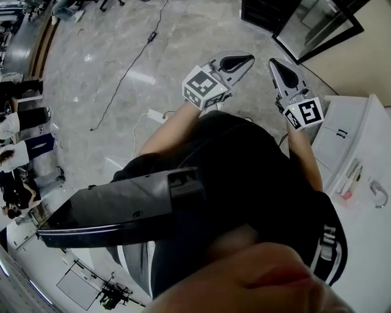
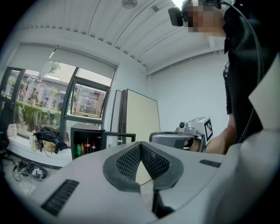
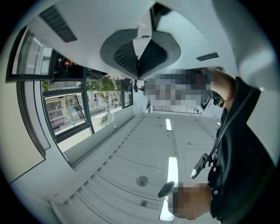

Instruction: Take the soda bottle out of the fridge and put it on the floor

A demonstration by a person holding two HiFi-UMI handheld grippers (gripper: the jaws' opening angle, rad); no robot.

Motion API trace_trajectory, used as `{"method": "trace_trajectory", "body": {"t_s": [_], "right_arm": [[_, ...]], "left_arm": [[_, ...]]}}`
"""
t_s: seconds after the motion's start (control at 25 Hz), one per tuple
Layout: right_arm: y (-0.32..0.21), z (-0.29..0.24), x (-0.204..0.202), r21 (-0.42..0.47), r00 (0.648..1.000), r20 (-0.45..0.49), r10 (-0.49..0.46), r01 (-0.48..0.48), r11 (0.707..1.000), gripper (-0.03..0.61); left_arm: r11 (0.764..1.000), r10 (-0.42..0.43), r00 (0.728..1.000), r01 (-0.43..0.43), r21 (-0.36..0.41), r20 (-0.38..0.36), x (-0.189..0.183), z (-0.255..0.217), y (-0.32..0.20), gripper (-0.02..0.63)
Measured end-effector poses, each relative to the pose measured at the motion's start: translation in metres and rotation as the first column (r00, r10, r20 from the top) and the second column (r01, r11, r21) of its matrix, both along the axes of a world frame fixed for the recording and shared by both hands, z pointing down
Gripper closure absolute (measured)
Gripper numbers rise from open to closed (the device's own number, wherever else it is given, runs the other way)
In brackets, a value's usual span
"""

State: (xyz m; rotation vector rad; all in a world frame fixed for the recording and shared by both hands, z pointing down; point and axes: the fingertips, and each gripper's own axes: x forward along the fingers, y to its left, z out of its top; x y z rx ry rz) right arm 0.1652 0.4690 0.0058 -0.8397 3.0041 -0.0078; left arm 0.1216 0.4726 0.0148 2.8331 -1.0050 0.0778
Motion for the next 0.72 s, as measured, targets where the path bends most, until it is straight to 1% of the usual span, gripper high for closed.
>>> {"method": "trace_trajectory", "body": {"t_s": [0.16, 0.32, 0.52, 0.64, 0.72], "right_arm": [[-0.008, 0.004, 0.011, -0.005, 1.000, 0.002, -0.020, 0.020, 1.000, 0.566], [-0.015, 0.004, 0.010, -0.017, 1.000, 0.017, -0.025, 0.026, 1.000, 0.566], [-0.037, 0.010, -0.005, -0.030, 0.999, 0.015, -0.043, 0.043, 0.999, 0.566], [-0.053, 0.011, -0.019, -0.029, 0.999, 0.005, -0.039, 0.039, 0.999, 0.566], [-0.069, 0.011, -0.031, -0.029, 1.000, -0.007, -0.027, 0.027, 0.999, 0.566]], "left_arm": [[0.999, -0.040, 0.999, 0.040, 0.009, 0.010, 0.007, 0.004, -0.007, 0.614], [0.998, -0.059, 0.998, 0.059, -0.002, -0.006, 0.004, 0.001, -0.013, 0.612], [0.999, -0.046, 0.999, 0.046, -0.012, -0.001, -0.002, 0.008, -0.037, 0.613], [0.999, -0.036, 0.999, 0.036, -0.015, -0.009, -0.013, 0.012, -0.054, 0.612], [0.999, -0.035, 0.999, 0.034, -0.011, -0.028, -0.025, 0.011, -0.073, 0.613]]}}
